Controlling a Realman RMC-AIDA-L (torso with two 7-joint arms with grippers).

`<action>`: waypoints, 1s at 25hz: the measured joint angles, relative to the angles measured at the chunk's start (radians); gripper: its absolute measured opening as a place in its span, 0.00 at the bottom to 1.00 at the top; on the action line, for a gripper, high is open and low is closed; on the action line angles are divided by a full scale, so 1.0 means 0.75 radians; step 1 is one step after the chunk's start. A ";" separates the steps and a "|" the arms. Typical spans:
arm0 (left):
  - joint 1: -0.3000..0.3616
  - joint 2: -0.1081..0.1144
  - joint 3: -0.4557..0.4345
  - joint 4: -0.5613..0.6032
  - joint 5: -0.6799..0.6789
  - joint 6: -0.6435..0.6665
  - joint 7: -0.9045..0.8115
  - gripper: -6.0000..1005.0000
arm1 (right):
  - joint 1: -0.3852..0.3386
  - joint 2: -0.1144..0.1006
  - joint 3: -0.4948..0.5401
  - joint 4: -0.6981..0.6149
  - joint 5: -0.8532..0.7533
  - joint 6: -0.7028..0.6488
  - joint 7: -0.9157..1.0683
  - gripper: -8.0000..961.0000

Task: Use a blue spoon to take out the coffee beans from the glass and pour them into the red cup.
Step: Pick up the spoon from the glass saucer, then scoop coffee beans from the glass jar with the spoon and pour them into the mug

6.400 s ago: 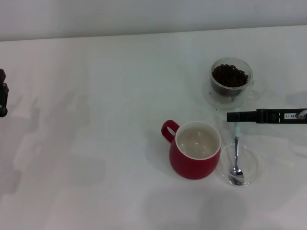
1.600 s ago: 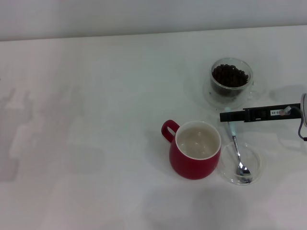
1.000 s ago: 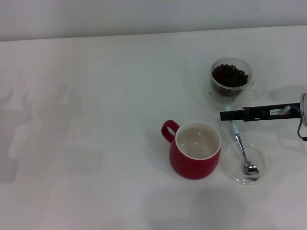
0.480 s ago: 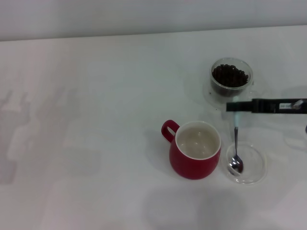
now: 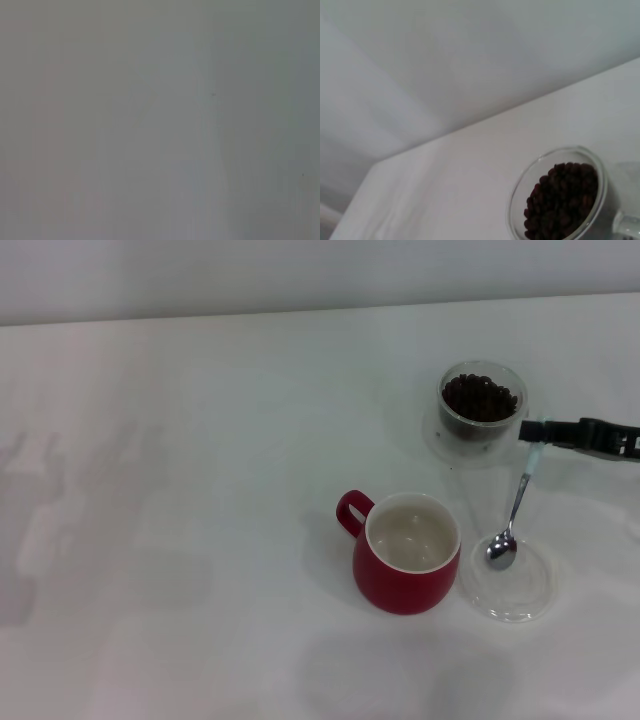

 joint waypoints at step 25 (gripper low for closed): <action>-0.001 -0.004 0.000 0.031 0.000 -0.001 -0.008 0.38 | -0.067 0.015 0.018 -0.037 0.517 -0.044 -0.148 0.17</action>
